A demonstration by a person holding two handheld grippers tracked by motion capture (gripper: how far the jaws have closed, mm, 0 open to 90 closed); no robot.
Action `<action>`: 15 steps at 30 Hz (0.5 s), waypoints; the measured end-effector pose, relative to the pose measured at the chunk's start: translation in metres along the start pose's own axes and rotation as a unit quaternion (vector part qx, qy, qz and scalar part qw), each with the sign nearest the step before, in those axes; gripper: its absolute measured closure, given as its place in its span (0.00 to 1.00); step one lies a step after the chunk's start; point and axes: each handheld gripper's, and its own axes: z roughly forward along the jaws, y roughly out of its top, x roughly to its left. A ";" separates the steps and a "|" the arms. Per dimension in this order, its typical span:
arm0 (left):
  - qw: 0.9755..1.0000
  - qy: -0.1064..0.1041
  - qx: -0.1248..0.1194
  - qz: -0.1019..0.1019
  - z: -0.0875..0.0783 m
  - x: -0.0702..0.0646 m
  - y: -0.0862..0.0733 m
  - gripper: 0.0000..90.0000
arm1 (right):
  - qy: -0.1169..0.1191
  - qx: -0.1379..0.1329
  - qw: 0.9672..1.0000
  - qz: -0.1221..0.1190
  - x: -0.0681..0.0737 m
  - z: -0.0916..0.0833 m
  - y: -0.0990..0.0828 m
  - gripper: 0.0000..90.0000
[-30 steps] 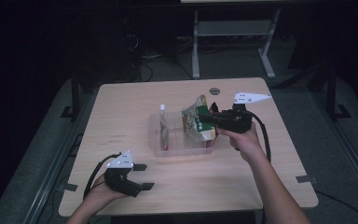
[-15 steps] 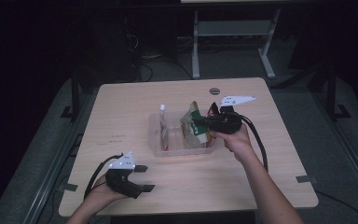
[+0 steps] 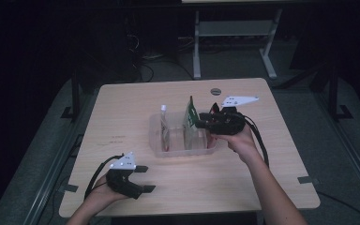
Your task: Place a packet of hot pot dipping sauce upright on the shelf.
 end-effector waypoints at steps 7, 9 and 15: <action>1.000 0.008 0.001 0.001 -0.004 0.003 -0.001 0.24 | -0.017 0.016 1.000 -0.019 0.010 -0.012 -0.002 0.44; 1.000 0.009 0.000 -0.002 -0.005 0.003 -0.001 0.23 | -0.009 0.015 1.000 -0.014 0.012 -0.016 -0.005 0.42; 1.000 0.014 0.005 0.002 -0.008 0.005 -0.002 0.23 | -0.004 0.030 0.999 -0.033 0.019 -0.025 -0.017 0.36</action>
